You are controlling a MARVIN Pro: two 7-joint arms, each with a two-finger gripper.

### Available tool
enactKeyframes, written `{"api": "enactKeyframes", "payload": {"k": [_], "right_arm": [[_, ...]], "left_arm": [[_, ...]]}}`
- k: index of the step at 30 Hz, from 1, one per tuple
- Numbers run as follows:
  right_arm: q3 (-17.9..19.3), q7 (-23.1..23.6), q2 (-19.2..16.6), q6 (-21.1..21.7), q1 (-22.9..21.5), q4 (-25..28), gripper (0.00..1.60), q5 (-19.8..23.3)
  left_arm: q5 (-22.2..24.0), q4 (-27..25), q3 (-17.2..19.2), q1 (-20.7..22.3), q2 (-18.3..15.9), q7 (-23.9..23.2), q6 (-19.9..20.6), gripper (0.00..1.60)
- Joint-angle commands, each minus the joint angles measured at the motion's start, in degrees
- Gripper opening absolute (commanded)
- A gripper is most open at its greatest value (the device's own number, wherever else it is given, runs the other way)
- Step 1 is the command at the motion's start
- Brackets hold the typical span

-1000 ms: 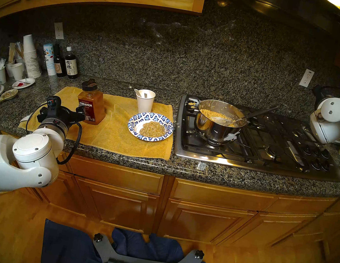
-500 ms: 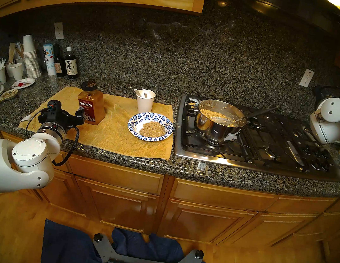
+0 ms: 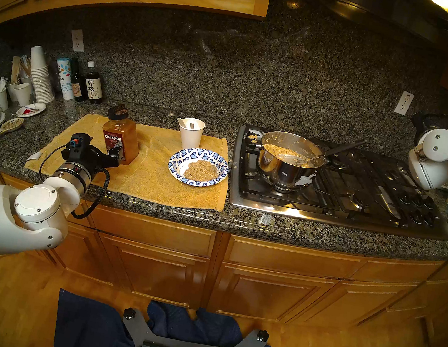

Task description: Scoop oatmeal into bowl and add cinnamon

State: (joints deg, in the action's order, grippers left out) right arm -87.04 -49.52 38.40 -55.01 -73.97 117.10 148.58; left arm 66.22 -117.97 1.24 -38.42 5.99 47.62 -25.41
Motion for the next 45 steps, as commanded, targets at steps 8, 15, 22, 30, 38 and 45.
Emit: {"api": "enactKeyframes", "payload": {"k": [8, 15, 22, 30, 38, 45], "right_arm": [[0.90, -0.95, 0.46, 0.01, -1.86, -0.54, 1.60, -0.87], [0.87, -0.94, 0.47, 0.01, -1.88, -0.53, 1.60, -0.86], [0.86, -1.04, 0.47, 0.01, -1.95, -0.50, 1.60, -0.93], [0.86, -1.21, 0.46, 0.01, -2.04, -0.46, 1.60, -1.05], [0.86, -1.57, 0.40, 0.01, -2.20, -0.38, 1.60, -1.34], [0.86, -1.80, 0.35, 0.01, -2.29, -0.32, 1.60, -1.55]], "left_arm": [[0.55, 4.69, 1.00, 0.97, -0.13, -7.66, -4.48, 1.60], [1.91, 7.25, 0.69, 0.73, -0.13, -13.00, -6.10, 1.60], [4.03, 8.67, 0.67, 0.85, -0.14, -19.89, -7.59, 1.60], [6.26, 10.24, 0.84, 1.00, -0.14, -25.82, -8.69, 1.60], [10.20, 13.01, 1.24, 1.26, -0.16, -31.42, -9.59, 1.60], [13.05, 14.70, 1.61, 1.53, -0.15, -35.54, -9.80, 1.60]]}}
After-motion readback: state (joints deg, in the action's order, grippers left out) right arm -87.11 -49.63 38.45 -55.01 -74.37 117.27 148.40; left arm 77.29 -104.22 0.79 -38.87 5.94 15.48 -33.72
